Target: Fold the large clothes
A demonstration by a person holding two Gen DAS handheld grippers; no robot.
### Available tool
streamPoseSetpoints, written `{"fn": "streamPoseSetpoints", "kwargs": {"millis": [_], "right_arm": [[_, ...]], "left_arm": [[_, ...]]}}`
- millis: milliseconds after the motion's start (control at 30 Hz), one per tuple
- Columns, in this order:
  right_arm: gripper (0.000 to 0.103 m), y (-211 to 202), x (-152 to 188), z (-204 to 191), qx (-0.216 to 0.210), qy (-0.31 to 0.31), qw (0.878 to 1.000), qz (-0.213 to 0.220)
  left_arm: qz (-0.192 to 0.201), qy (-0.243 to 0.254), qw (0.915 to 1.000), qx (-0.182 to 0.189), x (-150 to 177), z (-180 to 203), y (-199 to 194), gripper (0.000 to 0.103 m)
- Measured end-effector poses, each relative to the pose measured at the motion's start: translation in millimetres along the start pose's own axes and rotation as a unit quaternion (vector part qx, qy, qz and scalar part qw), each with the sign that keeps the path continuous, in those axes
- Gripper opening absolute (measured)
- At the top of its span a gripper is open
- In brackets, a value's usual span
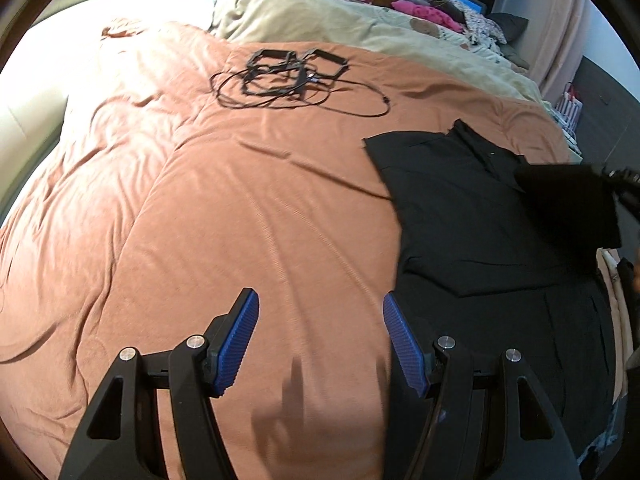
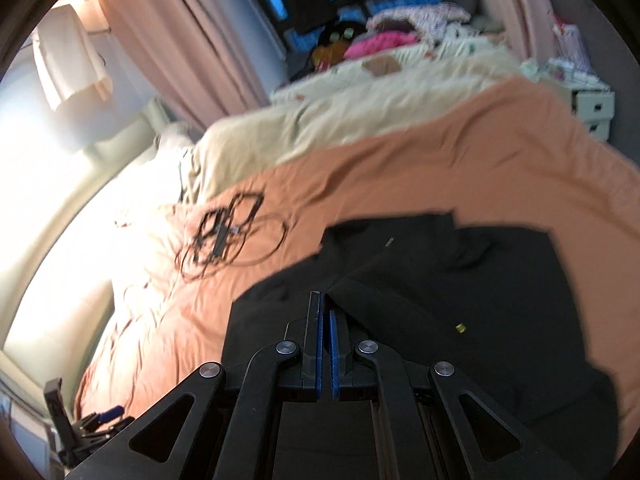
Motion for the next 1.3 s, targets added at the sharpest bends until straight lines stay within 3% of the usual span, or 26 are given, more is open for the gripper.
{"fn": "streamPoseSetpoints", "kwargs": {"millis": [100,167,200,233,500,667,767,1000,1133,1300], "right_arm": [[0.009,33,30,0,0.021,-0.004,0.999,-0.042],[0.036,50,51,0,0.009,0.007,0.997,-0.078],[0.062,53,62,1,0.000,0.012,0.996,-0.090],[0.076,52,68,1,0.000,0.012,0.996,-0.093],[0.077,6,112,18,-0.041,0.016,0.991,-0.123],[0.077,-40,119,59,-0.027,0.030,0.993,-0.106],[0.077,-62,118,93,0.012,0.030,0.995,-0.091],[0.069,-110,119,168,0.052,0.061,0.995,-0.055],[0.060,-131,127,196,0.062,0.069,0.994,-0.056],[0.059,-136,133,221,0.077,0.079,0.992,-0.057]], "left_arm": [[-0.005,-0.004,1.0000,-0.001,3,-6,4,0.065],[-0.010,-0.004,0.9999,0.006,4,-4,5,0.065],[-0.011,-0.002,0.9999,0.008,3,-2,6,0.065],[-0.012,-0.001,0.9999,0.010,3,1,6,0.065],[0.011,0.047,0.9983,0.034,-7,64,-8,0.065],[0.022,0.085,0.9946,0.054,-14,126,-16,0.065],[0.028,0.109,0.9914,0.067,-16,167,-20,0.065],[0.021,0.160,0.9824,0.094,-16,266,-17,0.065],[0.012,0.184,0.9767,0.110,-8,319,-10,0.065],[-0.001,0.215,0.9682,0.127,10,379,-1,0.065]]}}
Point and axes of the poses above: each gripper's, at about its wrist camera, not at the fingertips, and y roughly the way its jaws point, z to its right, x to its underside, the point moved 8 cm from there along y, roughly the way its jaws point, and after that the axes turned 10 degrees about -x, right-handed, at the moved point
